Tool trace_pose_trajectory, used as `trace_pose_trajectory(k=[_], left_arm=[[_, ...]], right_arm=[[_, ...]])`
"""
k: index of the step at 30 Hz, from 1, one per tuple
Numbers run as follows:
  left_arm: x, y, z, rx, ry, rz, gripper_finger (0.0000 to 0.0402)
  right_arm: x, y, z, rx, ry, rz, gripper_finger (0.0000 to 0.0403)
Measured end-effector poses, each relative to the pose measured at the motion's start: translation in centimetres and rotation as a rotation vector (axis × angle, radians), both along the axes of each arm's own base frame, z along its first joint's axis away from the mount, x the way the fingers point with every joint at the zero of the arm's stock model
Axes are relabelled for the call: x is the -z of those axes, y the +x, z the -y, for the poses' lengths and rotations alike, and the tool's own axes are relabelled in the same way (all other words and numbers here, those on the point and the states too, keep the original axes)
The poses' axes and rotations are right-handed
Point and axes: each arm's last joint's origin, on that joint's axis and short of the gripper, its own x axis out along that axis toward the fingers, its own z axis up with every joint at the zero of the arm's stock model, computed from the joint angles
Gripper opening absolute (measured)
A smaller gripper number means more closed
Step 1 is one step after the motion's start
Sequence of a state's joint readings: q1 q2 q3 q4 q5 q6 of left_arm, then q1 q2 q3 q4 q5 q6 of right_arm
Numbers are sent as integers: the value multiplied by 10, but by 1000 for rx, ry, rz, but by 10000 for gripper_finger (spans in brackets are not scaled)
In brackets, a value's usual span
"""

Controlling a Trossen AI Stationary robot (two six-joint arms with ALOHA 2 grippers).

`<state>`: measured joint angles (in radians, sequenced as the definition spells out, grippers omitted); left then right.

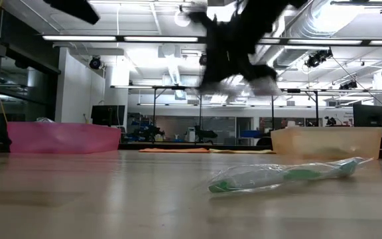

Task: Pick & Place Toothbrushes
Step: Put the purple toothbrush into the yellow bin

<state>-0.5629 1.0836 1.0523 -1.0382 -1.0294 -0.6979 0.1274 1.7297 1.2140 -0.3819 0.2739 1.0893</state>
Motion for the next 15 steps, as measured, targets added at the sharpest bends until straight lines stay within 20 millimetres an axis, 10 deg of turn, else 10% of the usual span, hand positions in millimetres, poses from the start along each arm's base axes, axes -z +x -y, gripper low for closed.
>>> trace_pose_trajectory(k=[9,15], left_arm=[[-27,40,-6,147,-173,234,257],[-49,62,-17,298,-216,426,257]], right_arm=[[-114,-21,-12,-202,-386,555,13],[-154,-31,-21,-334,-581,831,13]])
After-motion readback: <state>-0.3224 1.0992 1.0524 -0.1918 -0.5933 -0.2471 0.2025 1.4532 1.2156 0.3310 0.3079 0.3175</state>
